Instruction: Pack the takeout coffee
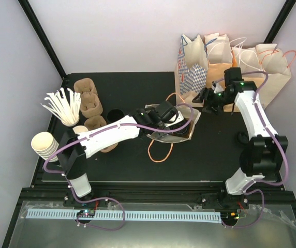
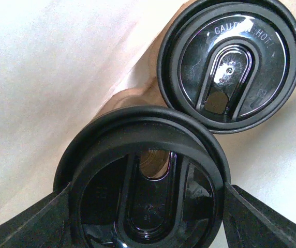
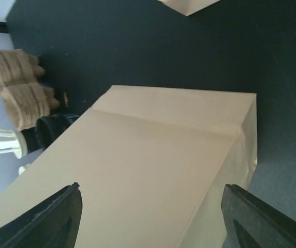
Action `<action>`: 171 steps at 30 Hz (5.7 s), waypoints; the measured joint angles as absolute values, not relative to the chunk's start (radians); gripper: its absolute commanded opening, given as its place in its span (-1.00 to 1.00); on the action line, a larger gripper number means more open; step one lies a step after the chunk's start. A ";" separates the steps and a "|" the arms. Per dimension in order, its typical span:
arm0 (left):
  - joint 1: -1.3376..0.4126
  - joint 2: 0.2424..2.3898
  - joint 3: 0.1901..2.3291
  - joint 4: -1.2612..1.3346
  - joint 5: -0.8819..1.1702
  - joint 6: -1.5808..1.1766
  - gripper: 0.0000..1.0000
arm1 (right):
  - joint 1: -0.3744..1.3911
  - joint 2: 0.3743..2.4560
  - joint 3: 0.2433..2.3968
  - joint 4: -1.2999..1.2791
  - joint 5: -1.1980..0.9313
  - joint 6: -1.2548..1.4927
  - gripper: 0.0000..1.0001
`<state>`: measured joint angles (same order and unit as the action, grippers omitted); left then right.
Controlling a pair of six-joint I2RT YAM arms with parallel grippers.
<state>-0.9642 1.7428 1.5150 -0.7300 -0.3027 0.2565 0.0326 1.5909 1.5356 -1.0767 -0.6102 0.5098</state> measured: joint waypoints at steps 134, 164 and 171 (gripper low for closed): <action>-1.193 1.245 0.941 -0.809 -0.407 -0.238 -0.20 | 0.506 1.531 1.058 -0.542 -0.466 0.381 0.32; -1.046 1.165 0.841 -0.674 -0.259 -0.244 -0.20 | 0.544 2.038 1.328 -0.616 -0.792 0.356 0.33; -0.996 1.176 0.834 -0.614 -0.196 -0.244 -0.21 | 0.544 2.019 1.315 -0.619 -0.785 0.349 0.32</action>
